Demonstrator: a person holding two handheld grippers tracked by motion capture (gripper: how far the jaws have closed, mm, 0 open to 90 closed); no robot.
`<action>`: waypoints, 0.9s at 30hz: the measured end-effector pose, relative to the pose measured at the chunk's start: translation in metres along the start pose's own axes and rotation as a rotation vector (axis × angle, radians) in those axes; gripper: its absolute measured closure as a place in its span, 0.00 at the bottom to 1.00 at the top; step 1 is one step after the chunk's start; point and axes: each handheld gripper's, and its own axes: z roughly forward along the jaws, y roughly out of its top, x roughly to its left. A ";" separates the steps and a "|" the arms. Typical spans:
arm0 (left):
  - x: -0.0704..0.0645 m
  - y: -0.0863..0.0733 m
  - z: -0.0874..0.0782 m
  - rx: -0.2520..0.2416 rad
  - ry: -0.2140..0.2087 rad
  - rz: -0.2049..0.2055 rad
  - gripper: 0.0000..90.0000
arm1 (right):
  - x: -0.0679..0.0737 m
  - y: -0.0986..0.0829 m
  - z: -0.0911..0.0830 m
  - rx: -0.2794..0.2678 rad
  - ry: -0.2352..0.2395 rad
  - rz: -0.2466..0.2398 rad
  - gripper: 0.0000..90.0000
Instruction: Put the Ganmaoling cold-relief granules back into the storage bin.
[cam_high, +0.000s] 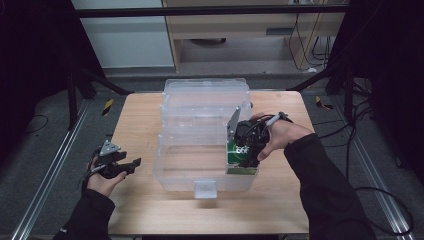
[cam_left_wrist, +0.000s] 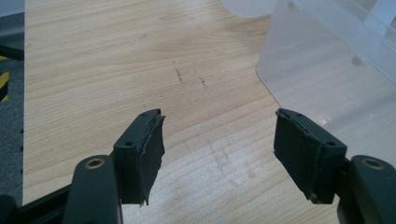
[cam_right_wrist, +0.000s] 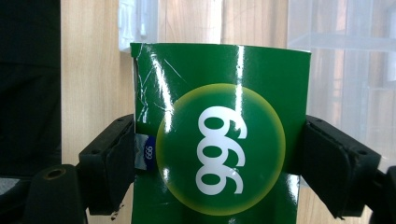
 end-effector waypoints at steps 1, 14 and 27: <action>0.000 0.000 0.000 0.000 0.000 0.000 0.36 | 0.000 0.000 0.001 0.007 0.000 0.005 0.21; 0.000 -0.001 0.000 0.001 -0.001 -0.001 0.36 | -0.002 -0.002 0.013 0.027 0.010 -0.008 0.20; 0.000 -0.001 0.001 0.005 0.000 0.002 0.36 | -0.002 -0.003 0.020 0.032 0.004 -0.007 0.21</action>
